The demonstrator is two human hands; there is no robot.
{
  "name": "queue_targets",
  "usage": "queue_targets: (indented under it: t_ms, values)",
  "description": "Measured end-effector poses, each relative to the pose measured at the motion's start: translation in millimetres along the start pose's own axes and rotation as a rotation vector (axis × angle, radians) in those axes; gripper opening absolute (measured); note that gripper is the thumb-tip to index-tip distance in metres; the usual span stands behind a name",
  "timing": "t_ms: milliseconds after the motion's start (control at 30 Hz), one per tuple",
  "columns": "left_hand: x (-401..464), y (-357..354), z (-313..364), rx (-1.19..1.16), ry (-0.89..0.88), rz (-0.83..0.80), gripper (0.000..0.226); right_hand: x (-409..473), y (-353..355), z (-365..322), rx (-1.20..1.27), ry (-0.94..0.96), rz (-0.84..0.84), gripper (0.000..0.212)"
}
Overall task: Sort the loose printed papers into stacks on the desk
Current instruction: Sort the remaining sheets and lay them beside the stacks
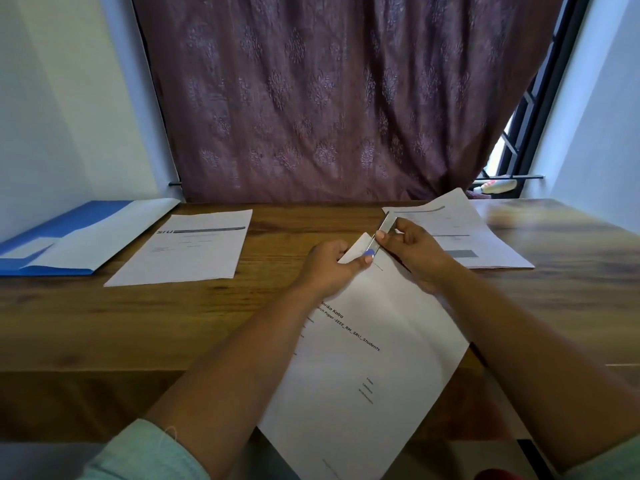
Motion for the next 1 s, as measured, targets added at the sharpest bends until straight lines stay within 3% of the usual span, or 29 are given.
queue_targets:
  t_ms: [133, 167, 267, 367, 433, 533, 600, 667, 733, 800, 833, 900, 1000]
  values:
    - [-5.9, 6.6, 2.8, -0.12, 0.047, -0.164, 0.031, -10.2, 22.2, -23.4, 0.231, -0.074, 0.183, 0.029]
    - [-6.2, 6.5, 2.3, -0.157, 0.055, -0.173, 0.031, -13.7, 35.5, -33.7, 0.158, -0.065, 0.254, 0.03]
    - [-7.6, 6.3, 2.2, -0.213, 0.056, -0.148, 0.019, -38.0, 77.0, -58.3, -0.47, -0.17, 0.334, 0.032]
    - [-10.0, 3.1, 5.3, -0.255, 0.066, -0.147, 0.007, -68.2, 99.1, -64.3, -1.02, -0.431, 0.205, 0.025]
    - [-11.8, 1.5, 9.6, -0.297, 0.081, -0.13, 0.01, -76.6, 99.5, -57.5, -1.222, -0.524, 0.177, 0.027]
    - [-11.5, -0.7, 11.0, -0.385, 0.088, -0.103, 0.009, -79.5, 94.3, -45.8, -1.356, -0.428, 0.243, 0.039]
    - [-10.8, 3.0, 13.3, -0.427, 0.113, -0.064, 0.009, -80.5, 89.9, -41.8, -1.241, -0.242, 0.36, 0.047]
    - [-10.6, 13.4, 22.6, -0.409, 0.112, -0.013, 0.009, -83.1, 77.9, -38.5, -0.955, -0.067, 0.426, 0.048]
    - [-8.6, 29.4, 33.8, -0.385, 0.128, 0.06, 0.017, -90.4, 53.0, -35.7, -0.515, -0.047, 0.381, 0.053]
    - [3.0, 50.4, 29.6, -0.324, 0.17, 0.181, 0.015, -97.4, 27.5, -28.7, 0.057, -0.152, 0.28, 0.053]
    - [9.5, 60.6, 24.0, -0.317, 0.189, 0.235, 0.015, -100.5, 17.4, -24.5, 0.225, -0.209, 0.213, 0.051]
    - [22.6, 77.8, 14.2, -0.348, 0.254, 0.313, 0.022, -105.1, 3.9, -17.5, 0.216, -0.26, 0.056, 0.047]
    - [38.6, 103.9, 8.6, -0.305, 0.372, 0.406, 0.022, -93.6, -5.0, -11.7, -0.177, -0.232, -0.013, 0.043]
Point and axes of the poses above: each hand's wrist, its own x-axis towards the middle knuckle, its own y-axis out of the back of the hand, z = x × y, the point moved 1 cm from there along x, towards the middle knuckle, and after that the axes turned 11 degrees about x, right-handed, at the moved point
